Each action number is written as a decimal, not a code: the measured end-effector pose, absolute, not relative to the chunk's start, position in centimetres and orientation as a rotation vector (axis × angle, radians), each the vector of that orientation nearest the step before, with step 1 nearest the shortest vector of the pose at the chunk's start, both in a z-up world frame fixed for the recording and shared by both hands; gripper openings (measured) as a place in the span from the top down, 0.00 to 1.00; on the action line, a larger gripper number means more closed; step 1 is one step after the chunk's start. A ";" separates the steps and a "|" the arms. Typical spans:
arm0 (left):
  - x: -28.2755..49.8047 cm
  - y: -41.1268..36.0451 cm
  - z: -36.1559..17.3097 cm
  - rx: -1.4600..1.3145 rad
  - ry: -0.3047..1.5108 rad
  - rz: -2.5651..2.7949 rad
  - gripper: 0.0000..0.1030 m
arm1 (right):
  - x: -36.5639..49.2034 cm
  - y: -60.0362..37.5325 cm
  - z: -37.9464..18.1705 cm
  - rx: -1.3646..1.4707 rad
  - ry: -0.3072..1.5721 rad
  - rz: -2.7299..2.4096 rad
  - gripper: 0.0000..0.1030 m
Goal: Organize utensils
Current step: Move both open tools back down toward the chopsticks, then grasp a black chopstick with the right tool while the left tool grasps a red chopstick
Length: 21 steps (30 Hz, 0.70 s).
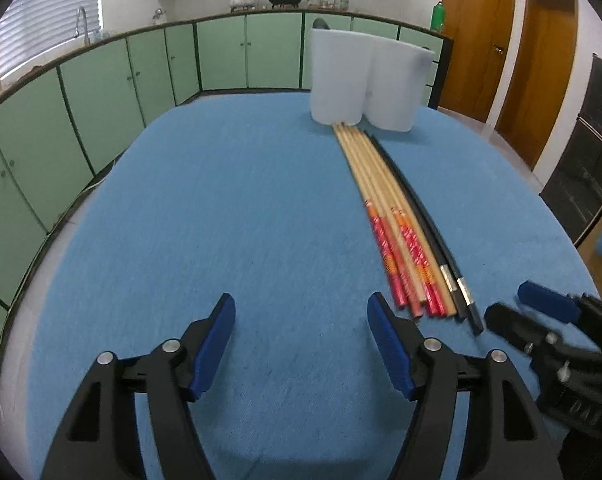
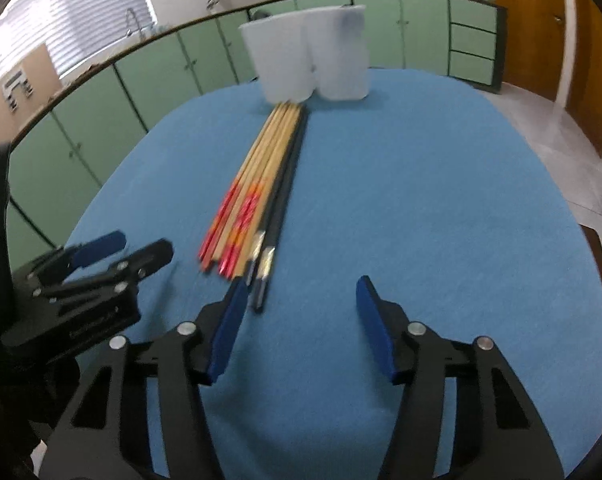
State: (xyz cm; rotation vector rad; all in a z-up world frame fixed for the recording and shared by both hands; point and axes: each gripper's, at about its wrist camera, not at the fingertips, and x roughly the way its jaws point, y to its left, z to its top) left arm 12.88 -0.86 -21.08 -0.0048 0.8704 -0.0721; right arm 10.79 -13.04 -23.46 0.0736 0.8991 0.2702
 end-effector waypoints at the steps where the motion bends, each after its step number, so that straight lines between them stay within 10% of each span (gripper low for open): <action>1: 12.5 -0.7 -21.5 -0.004 0.871 -0.071 0.34 | 10.7 -12.7 -23.6 0.058 0.899 0.266 0.50; 21: 12.7 -1.5 -21.9 0.001 0.893 -0.094 0.31 | 10.9 -11.5 -23.7 -0.006 0.896 0.278 0.94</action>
